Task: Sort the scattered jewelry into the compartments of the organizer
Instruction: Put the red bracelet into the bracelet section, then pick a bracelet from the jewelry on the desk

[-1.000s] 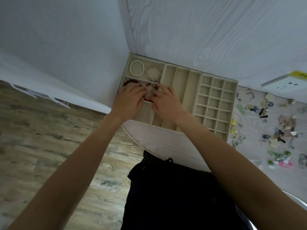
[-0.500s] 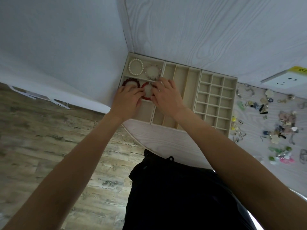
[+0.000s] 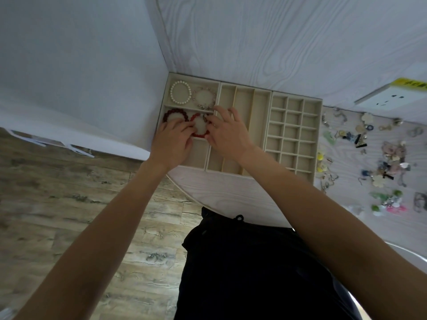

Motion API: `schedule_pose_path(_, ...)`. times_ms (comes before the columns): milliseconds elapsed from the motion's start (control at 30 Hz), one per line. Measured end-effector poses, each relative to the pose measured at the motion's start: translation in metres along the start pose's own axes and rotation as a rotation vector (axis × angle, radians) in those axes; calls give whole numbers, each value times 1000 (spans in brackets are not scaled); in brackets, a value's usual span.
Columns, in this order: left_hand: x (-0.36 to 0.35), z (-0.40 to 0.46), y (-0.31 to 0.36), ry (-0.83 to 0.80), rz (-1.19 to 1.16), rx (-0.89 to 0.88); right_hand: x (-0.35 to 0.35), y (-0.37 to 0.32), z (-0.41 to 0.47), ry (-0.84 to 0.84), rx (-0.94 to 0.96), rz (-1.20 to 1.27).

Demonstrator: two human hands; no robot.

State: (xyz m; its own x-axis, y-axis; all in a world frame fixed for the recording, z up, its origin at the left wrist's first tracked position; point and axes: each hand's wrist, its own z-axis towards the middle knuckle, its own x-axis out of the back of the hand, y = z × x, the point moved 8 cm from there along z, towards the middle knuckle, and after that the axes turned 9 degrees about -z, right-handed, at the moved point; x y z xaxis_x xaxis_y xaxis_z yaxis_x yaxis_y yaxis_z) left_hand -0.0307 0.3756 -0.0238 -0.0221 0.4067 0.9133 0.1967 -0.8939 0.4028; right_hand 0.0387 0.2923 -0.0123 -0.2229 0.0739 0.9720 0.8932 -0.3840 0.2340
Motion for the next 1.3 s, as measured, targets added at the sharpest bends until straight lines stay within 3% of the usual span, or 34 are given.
schedule_pose_path(133,6,2,17,36,-52,5,12,9,-11,18,-59,257)
schedule_pose_path(233,16,0,50,137,-150,35,34,40,-50,124,-153,393)
schedule_pose_path(400,10,-3,134,198,-379,68,41,124,-173,87,-503,634)
schedule_pose_path(533,-28,6,231,88,-486,-71,6,184,-287,-25,-760,581)
schedule_pose_path(667,-91,14,318,-134,-466,-182,-36,208,-373,-288,-875,517)
schedule_pose_path(800,-151,9,369,-320,-283,-207,-55,201,-407,-400,-817,555)
schedule_pose_path(1033,-181,-6,375,-225,-196,-99,-65,217,-412,-228,-732,586)
schedule_pose_path(1167,-181,-7,369,-184,-201,-80,-66,238,-408,-204,-719,482)
schedule_pose_path(1300,-180,-5,370,-148,-182,-87,-59,222,-388,-162,-544,486)
